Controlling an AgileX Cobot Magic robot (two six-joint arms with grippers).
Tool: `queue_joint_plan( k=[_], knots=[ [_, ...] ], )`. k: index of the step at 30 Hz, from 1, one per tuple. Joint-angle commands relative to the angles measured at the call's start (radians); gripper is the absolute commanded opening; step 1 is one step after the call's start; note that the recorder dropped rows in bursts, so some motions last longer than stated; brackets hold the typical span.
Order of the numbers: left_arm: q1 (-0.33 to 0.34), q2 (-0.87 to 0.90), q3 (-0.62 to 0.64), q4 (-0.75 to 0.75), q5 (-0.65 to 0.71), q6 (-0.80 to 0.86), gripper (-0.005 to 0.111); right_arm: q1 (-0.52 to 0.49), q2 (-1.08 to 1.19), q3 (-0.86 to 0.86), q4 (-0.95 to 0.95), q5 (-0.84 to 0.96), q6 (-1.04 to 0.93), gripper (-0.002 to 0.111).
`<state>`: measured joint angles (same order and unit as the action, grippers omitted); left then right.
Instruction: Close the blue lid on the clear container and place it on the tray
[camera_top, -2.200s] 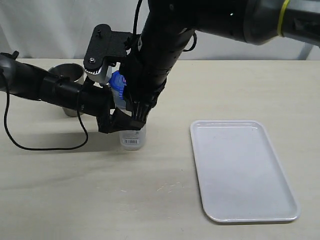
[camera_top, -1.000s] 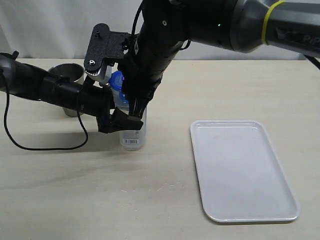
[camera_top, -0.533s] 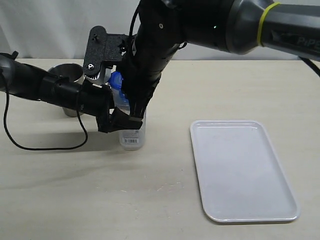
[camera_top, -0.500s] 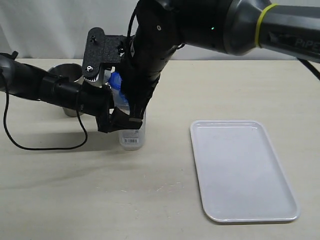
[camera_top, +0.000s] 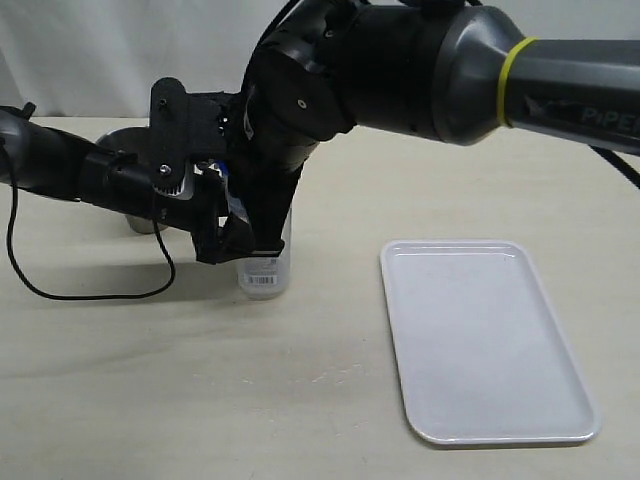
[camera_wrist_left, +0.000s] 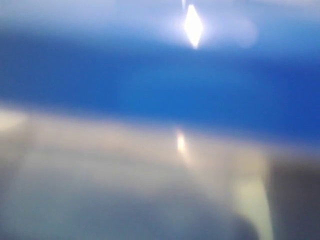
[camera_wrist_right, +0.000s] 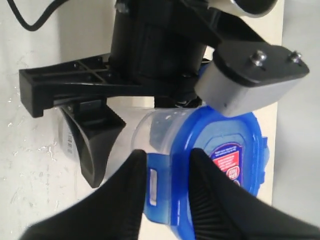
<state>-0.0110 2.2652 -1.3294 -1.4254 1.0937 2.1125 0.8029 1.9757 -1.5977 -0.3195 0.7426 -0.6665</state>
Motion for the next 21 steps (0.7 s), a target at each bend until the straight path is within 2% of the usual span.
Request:
queue_joint_plan(
  k=[1, 13, 14, 18, 21],
  knots=[
    [-0.009, 0.000, 0.001, 0.028, 0.053, 0.030, 0.000, -0.010, 0.071, 0.069, 0.006, 0.065, 0.017, 0.024],
    [-0.009, 0.000, 0.001, 0.028, 0.030, 0.030, 0.000, -0.010, 0.009, 0.069, 0.028, 0.092, 0.019, 0.024],
    [-0.009, 0.000, 0.001, 0.028, 0.025, 0.030, 0.000, -0.010, -0.010, 0.069, 0.047, 0.092, 0.019, 0.026],
    [-0.009, 0.000, 0.001, 0.028, 0.020, 0.030, 0.000, -0.010, -0.095, 0.069, 0.154, 0.062, 0.028, 0.051],
    [-0.009, 0.000, 0.001, 0.028, 0.020, 0.030, 0.000, -0.010, -0.147, 0.069, 0.156, 0.047, 0.089, 0.052]
  ],
)
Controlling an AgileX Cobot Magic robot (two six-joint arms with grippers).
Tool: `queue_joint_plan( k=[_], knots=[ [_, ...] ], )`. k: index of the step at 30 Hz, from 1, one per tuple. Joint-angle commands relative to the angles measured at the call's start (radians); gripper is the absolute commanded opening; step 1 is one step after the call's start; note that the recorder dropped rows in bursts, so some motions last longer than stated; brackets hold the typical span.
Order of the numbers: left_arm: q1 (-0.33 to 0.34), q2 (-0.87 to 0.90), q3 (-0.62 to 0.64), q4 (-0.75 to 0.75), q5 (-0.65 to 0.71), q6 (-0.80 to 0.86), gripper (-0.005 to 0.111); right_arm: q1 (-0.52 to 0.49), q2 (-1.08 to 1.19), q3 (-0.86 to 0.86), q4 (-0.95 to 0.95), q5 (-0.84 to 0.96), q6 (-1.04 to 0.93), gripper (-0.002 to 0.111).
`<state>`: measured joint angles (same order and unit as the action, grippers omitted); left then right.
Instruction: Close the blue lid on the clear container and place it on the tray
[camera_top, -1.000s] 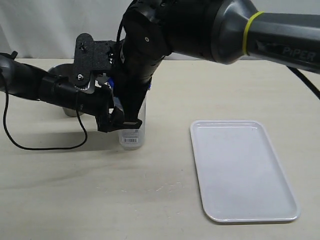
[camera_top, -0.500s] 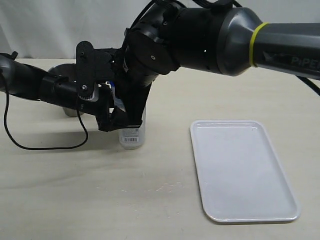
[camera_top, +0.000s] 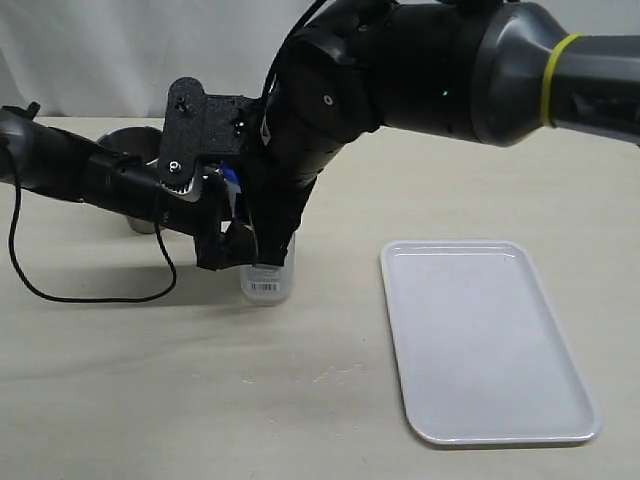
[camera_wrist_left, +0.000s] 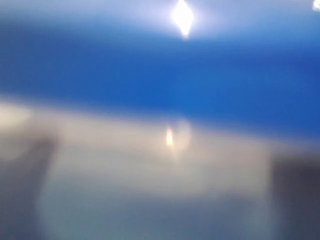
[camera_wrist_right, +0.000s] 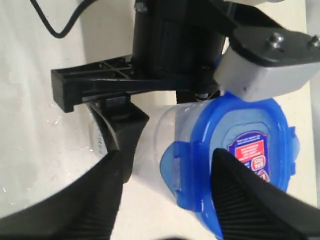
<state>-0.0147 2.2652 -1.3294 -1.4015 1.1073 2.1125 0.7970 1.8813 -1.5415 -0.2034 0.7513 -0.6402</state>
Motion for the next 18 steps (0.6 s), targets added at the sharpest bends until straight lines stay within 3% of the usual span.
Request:
queue_joint_plan(
  k=[1, 7, 12, 15, 18],
  knots=[
    [-0.005, 0.000, 0.001, 0.005, 0.007, 0.030, 0.000, -0.004, -0.067, 0.013, 0.040, 0.033, 0.083, 0.052],
    [-0.005, 0.000, 0.001, 0.003, -0.001, 0.030, 0.000, -0.006, -0.166, 0.013, 0.040, -0.051, 0.280, 0.052],
    [-0.005, 0.000, 0.001, 0.003, -0.003, 0.030, 0.000, -0.071, -0.188, 0.008, -0.064, -0.088, 0.856, 0.037],
    [-0.005, 0.000, 0.001, 0.005, -0.001, 0.030, 0.000, -0.172, -0.153, 0.008, 0.041, -0.034, 0.883, 0.029],
    [-0.005, 0.000, 0.001, 0.005, 0.001, 0.030, 0.000, -0.302, -0.106, 0.008, 0.354, -0.008, 0.672, 0.034]
  ],
)
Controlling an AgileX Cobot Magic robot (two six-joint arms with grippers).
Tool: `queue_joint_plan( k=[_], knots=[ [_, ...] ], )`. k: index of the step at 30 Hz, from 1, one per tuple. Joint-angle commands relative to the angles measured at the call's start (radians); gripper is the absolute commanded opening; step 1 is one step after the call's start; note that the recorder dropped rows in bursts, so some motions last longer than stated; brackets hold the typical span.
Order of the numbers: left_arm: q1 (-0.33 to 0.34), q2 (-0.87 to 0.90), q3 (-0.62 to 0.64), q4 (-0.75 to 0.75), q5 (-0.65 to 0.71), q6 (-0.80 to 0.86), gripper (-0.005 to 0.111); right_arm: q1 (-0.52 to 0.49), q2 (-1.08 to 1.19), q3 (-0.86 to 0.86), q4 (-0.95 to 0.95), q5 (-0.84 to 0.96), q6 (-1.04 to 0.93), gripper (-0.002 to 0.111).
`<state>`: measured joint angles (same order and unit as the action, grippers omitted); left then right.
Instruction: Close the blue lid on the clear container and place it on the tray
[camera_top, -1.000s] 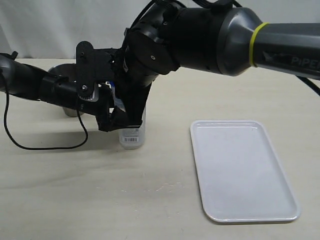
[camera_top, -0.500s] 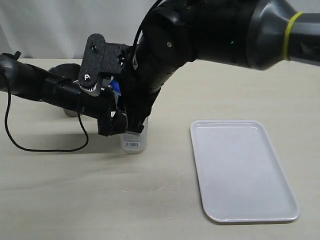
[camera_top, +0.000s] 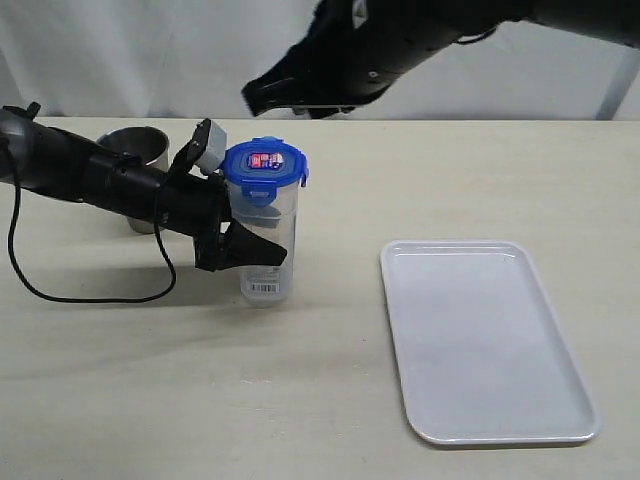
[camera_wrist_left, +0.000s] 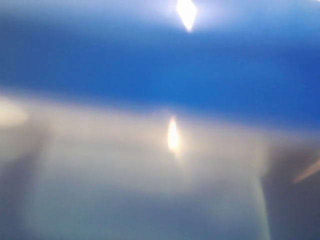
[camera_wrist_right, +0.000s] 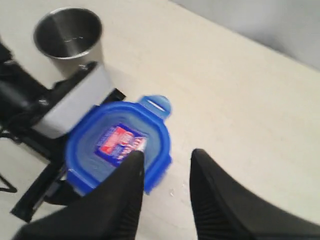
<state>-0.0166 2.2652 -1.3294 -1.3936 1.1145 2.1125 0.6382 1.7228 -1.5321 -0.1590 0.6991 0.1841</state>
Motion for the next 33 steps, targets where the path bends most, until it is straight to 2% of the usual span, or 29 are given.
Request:
queue_joint_plan(
  k=[1, 2, 3, 5, 6, 12, 17, 24, 33],
  knots=[
    [-0.003, 0.000, 0.001, -0.003, -0.006, 0.030, 0.000, -0.178, 0.068, -0.001, 0.441, 0.062, -0.242, 0.037],
    [-0.003, 0.000, 0.001, -0.003, -0.006, 0.030, 0.000, -0.228, 0.091, -0.001, 0.647, 0.104, -0.388, 0.043],
    [-0.003, 0.000, 0.001, -0.003, -0.006, 0.030, 0.000, -0.258, 0.107, -0.001, 0.771, 0.137, -0.479, 0.047],
    [-0.003, 0.000, 0.001, -0.003, -0.006, 0.030, 0.000, -0.312, 0.147, -0.001, 0.968, 0.198, -0.594, 0.052],
    [-0.003, 0.000, 0.001, -0.003, -0.006, 0.030, 0.000, -0.324, 0.159, -0.001, 1.000, 0.202, -0.598, 0.052],
    [-0.003, 0.000, 0.001, -0.005, -0.006, 0.030, 0.000, -0.321, 0.224, -0.001, 1.019, 0.191, -0.600, 0.041],
    [-0.003, 0.000, 0.001, -0.005, -0.004, 0.030, 0.000, -0.321, 0.243, -0.001, 1.107, 0.199, -0.671, 0.042],
    [-0.003, 0.000, 0.001, -0.005, 0.002, 0.030, 0.000, -0.319, 0.272, -0.001, 1.112, 0.230, -0.666, 0.042],
    [-0.003, 0.000, 0.001, -0.005, 0.013, 0.030, 0.000, -0.263, 0.303, -0.001, 1.121, 0.215, -0.684, 0.040]
  ],
)
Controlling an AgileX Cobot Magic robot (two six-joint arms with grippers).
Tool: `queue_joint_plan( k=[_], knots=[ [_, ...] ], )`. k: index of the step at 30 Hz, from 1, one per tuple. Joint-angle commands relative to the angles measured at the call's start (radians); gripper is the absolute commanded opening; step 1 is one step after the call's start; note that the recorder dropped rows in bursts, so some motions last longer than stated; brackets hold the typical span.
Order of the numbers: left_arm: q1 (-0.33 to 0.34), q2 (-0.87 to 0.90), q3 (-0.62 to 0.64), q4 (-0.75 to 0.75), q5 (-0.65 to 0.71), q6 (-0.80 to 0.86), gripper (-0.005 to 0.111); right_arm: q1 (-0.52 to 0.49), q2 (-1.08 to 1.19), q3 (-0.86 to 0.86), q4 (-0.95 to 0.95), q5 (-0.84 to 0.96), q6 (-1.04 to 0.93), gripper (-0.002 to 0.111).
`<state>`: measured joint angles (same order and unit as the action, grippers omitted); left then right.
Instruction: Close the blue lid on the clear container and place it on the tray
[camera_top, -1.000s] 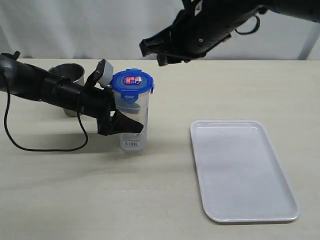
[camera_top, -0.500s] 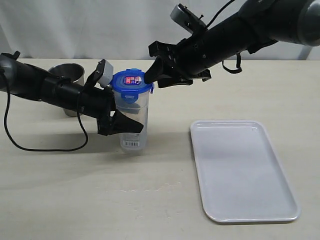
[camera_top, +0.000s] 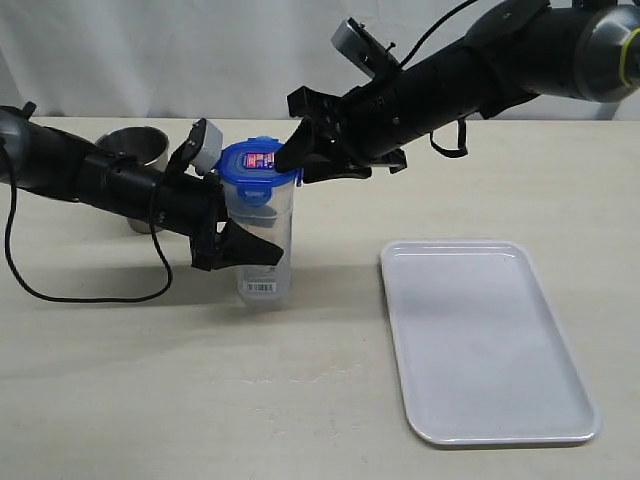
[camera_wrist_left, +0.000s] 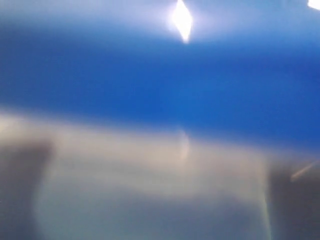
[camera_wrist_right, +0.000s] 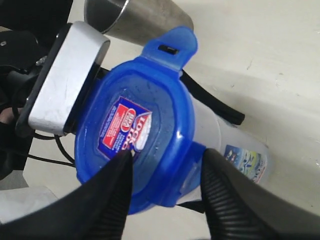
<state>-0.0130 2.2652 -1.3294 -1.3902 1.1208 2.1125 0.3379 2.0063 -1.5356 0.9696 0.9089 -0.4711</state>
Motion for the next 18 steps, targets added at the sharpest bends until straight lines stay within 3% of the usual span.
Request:
queue_joint_plan(
  k=[1, 8, 18],
  knots=[
    [-0.007, 0.000, 0.001, -0.008, 0.007, 0.030, 0.000, 0.038, 0.019, 0.002, 0.000, 0.005, -0.037, 0.039],
    [-0.007, 0.000, 0.001, -0.008, 0.009, 0.030, 0.000, 0.038, 0.019, 0.004, 0.017, 0.054, -0.055, 0.020],
    [-0.005, -0.002, -0.023, -0.014, 0.009, 0.030, 0.000, 0.038, -0.019, 0.004, 0.004, 0.146, -0.257, 0.022]
  ],
)
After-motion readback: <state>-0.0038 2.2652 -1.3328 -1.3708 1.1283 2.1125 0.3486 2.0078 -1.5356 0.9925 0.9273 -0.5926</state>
